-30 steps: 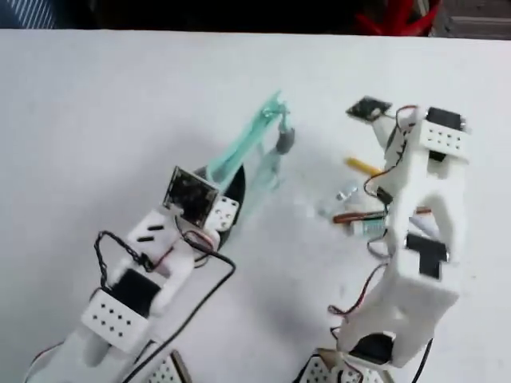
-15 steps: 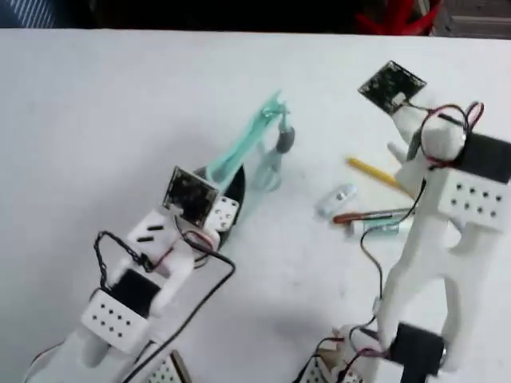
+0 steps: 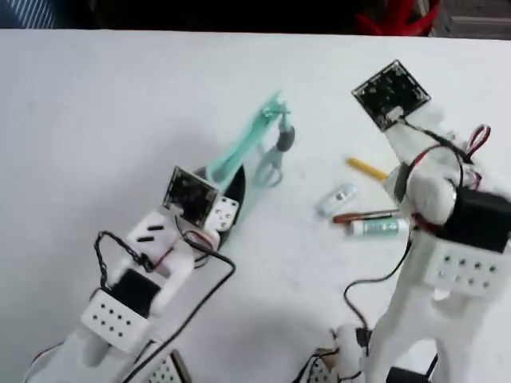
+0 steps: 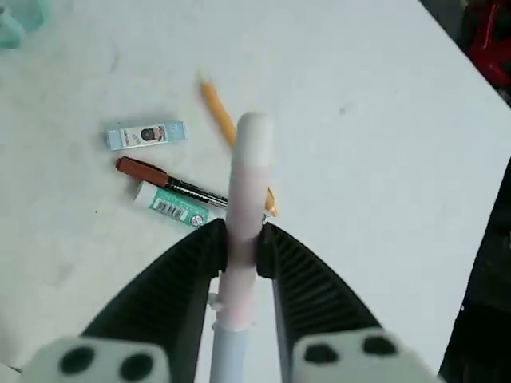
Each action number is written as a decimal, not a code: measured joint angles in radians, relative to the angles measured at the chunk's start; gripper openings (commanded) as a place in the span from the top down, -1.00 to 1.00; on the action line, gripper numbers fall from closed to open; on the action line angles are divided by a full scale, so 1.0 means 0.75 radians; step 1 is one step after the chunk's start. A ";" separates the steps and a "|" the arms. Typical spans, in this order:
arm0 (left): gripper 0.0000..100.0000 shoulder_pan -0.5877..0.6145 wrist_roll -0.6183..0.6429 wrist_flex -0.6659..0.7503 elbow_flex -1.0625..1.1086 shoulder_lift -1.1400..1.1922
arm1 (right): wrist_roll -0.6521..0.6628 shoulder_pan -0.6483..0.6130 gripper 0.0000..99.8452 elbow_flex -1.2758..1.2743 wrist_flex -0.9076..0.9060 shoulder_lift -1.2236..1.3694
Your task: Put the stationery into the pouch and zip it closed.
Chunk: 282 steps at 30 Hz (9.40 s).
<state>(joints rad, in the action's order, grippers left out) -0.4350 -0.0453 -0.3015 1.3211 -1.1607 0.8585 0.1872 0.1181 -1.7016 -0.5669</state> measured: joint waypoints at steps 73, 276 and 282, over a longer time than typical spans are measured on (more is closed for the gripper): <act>0.94 0.000 0.000 0.002 0.012 -0.014 | -0.090 -0.123 0.96 -0.685 0.446 -0.522; 0.64 0.016 0.008 -0.037 0.025 -0.004 | -0.888 -1.047 0.47 -0.790 1.084 -0.550; 0.64 0.035 0.008 -0.037 0.025 -0.002 | -0.865 -0.988 0.49 -0.612 0.955 -0.554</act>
<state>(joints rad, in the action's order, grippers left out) -0.4089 -0.0391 -0.3291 1.3395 -1.1623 0.2094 -0.5539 -0.3406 -0.9851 -0.9828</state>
